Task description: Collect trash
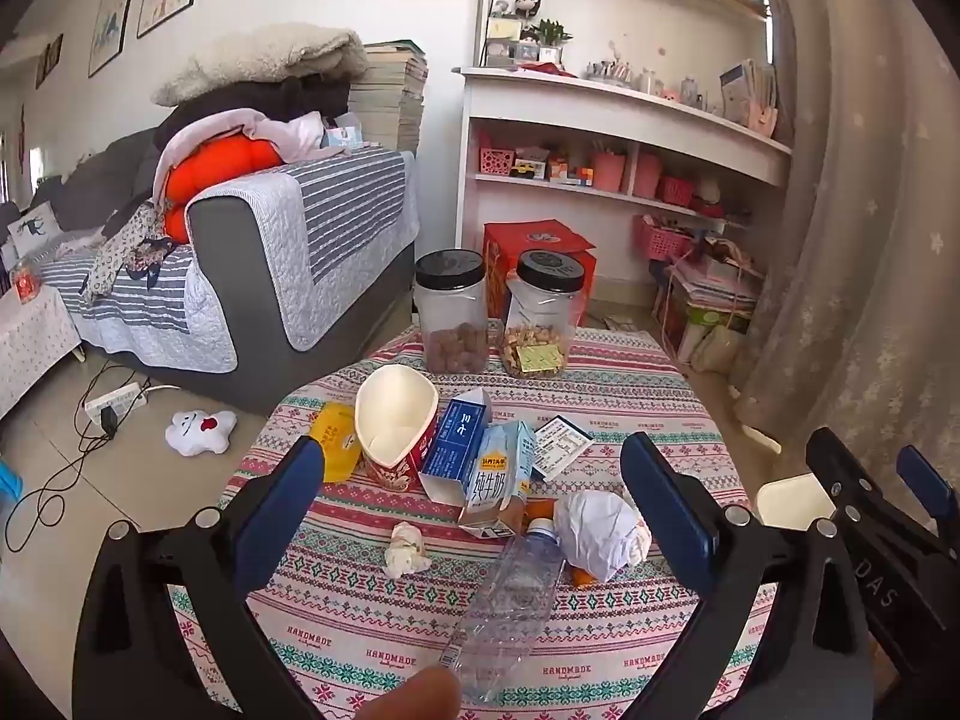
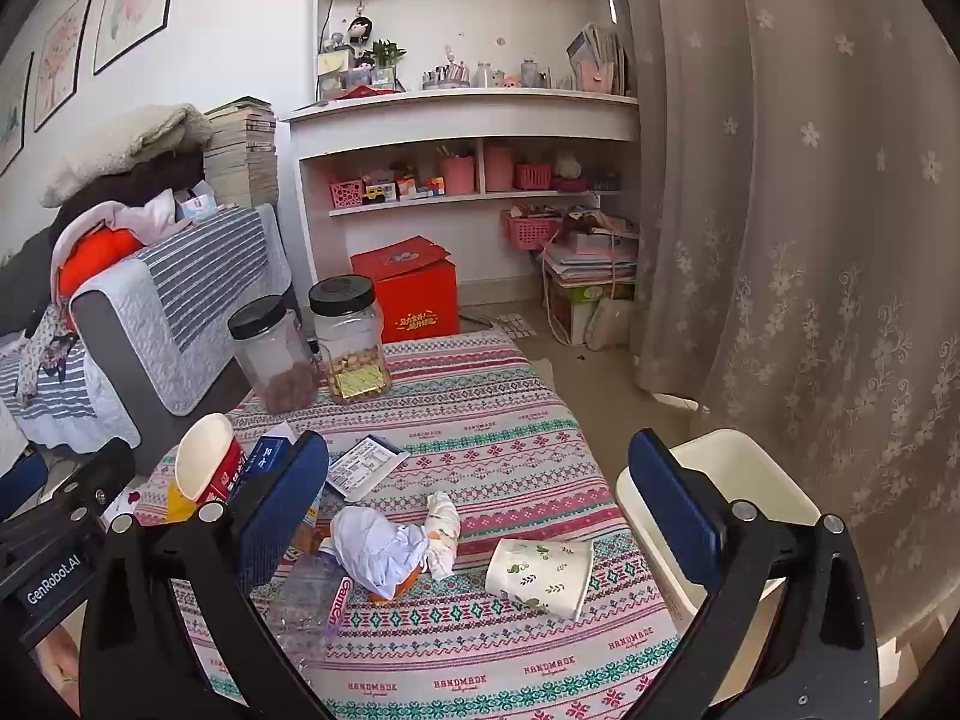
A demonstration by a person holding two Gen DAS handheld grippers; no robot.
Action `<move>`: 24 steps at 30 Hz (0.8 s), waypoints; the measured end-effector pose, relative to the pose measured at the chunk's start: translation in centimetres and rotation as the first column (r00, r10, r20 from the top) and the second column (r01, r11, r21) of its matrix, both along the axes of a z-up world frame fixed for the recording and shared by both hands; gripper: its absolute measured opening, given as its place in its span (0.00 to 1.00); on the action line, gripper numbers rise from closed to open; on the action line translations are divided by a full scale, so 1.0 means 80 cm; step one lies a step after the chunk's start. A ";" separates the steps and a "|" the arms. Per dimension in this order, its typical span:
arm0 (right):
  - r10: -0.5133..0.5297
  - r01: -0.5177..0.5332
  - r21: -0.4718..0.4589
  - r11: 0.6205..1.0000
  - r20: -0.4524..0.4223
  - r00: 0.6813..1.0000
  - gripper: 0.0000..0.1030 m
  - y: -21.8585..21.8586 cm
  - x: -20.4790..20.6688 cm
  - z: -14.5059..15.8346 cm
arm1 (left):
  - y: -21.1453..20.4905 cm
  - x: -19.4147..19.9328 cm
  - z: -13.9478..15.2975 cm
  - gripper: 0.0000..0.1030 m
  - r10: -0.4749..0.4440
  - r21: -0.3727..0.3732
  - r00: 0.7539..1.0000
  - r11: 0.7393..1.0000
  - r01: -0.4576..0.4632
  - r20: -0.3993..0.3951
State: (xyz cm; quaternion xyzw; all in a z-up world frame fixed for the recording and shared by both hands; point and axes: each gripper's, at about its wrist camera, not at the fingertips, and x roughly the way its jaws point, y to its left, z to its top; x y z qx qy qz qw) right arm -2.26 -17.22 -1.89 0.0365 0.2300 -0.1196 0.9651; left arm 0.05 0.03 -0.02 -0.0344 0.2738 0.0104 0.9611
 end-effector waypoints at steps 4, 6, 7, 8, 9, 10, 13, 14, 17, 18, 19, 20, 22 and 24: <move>0.002 -0.002 -0.005 1.000 -0.007 1.000 0.93 0.001 0.002 -0.001 | -0.001 -0.003 -0.004 0.93 0.000 -0.004 1.000 1.000 0.000 0.003; 0.001 -0.001 -0.004 1.000 -0.011 1.000 0.93 0.002 0.003 -0.001 | 0.001 -0.005 -0.012 0.93 0.008 -0.007 1.000 1.000 -0.008 0.004; 0.000 0.000 -0.002 1.000 -0.013 1.000 0.93 0.002 0.003 -0.001 | 0.001 -0.006 -0.013 0.93 0.011 -0.008 1.000 1.000 -0.011 0.005; 0.000 0.000 -0.001 1.000 -0.014 1.000 0.93 0.003 0.003 0.000 | 0.002 -0.008 -0.014 0.93 0.012 -0.009 1.000 1.000 -0.012 0.007; -0.001 0.001 -0.001 1.000 -0.014 1.000 0.93 0.005 0.003 0.001 | 0.003 -0.009 -0.016 0.93 0.015 -0.010 1.000 1.000 -0.015 0.007; 0.001 -0.001 -0.010 1.000 0.000 1.000 0.93 0.014 -0.006 0.002 | 0.002 -0.004 -0.015 0.93 0.016 -0.005 1.000 1.000 -0.016 -0.004; 0.003 -0.003 -0.010 1.000 -0.001 1.000 0.93 0.013 -0.004 0.003 | 0.010 0.001 -0.014 0.93 0.016 -0.011 1.000 1.000 -0.017 -0.016; 0.003 -0.003 -0.011 1.000 -0.001 1.000 0.93 0.013 -0.004 0.003 | 0.010 0.000 -0.015 0.93 0.016 -0.011 1.000 1.000 -0.017 -0.017; 0.001 -0.001 -0.005 1.000 -0.004 1.000 0.93 0.009 0.000 0.004 | 0.010 -0.002 -0.019 0.93 0.014 -0.009 1.000 1.000 -0.014 -0.018; 0.001 -0.001 -0.004 1.000 -0.004 1.000 0.93 0.011 0.000 0.000 | 0.011 -0.002 -0.020 0.93 0.015 -0.010 1.000 1.000 -0.015 -0.019; 0.001 -0.001 -0.005 1.000 -0.004 1.000 0.93 0.011 0.000 -0.001 | 0.010 0.001 -0.014 0.93 0.016 -0.011 1.000 1.000 -0.017 -0.024; 0.001 -0.001 -0.005 1.000 -0.004 1.000 0.93 0.011 0.000 -0.001 | 0.009 0.003 -0.012 0.93 0.017 -0.013 0.999 1.000 -0.018 -0.027; 0.001 -0.001 -0.004 1.000 -0.006 1.000 0.93 0.011 0.000 -0.001 | 0.010 0.003 -0.012 0.93 0.019 -0.015 0.999 1.000 -0.020 -0.028; 0.002 -0.002 -0.003 1.000 -0.007 1.000 0.93 0.012 0.001 -0.002 | 0.010 0.003 -0.013 0.93 0.020 -0.016 0.999 1.000 -0.021 -0.029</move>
